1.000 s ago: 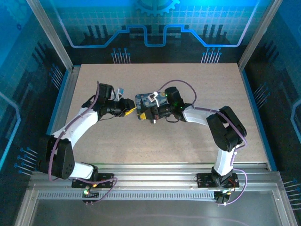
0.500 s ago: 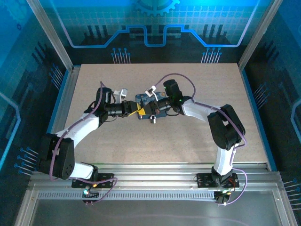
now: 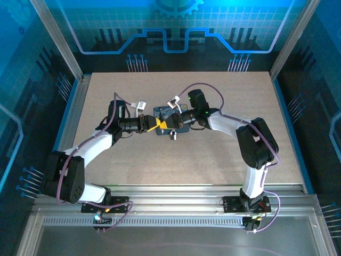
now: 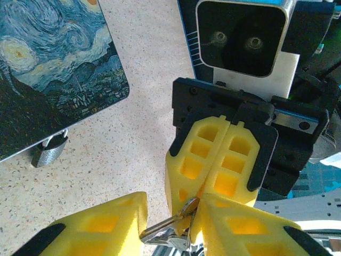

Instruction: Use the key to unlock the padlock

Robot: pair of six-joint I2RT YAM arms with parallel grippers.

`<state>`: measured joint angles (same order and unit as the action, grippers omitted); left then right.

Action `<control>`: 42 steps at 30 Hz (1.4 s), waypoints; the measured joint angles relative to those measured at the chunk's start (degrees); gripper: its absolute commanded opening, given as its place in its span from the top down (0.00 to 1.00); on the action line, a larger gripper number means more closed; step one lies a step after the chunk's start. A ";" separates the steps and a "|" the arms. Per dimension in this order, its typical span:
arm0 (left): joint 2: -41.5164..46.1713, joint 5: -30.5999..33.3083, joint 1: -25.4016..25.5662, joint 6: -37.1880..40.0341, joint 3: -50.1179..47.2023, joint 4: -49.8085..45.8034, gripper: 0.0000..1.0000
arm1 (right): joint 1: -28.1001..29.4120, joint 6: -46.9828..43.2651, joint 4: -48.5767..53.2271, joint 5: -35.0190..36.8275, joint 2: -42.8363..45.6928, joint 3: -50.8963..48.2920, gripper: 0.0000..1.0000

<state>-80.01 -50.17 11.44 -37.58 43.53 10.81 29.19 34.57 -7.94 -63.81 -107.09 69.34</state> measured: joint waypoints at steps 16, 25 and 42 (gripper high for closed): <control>1.01 -2.08 -0.46 0.55 -0.22 -1.16 1.00 | -0.42 -0.66 0.63 -3.13 -0.42 -0.02 0.74; 1.07 -0.79 -0.20 1.60 -0.20 -3.96 1.00 | -3.76 0.20 0.20 -1.40 -0.81 -2.54 0.60; 0.87 0.59 -0.20 1.55 -0.20 -4.55 1.00 | -1.73 4.04 -5.44 -0.02 -0.28 -3.91 0.67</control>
<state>-79.13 -49.58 11.25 -36.03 43.33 6.26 27.46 38.61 -13.39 -63.83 -107.37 65.43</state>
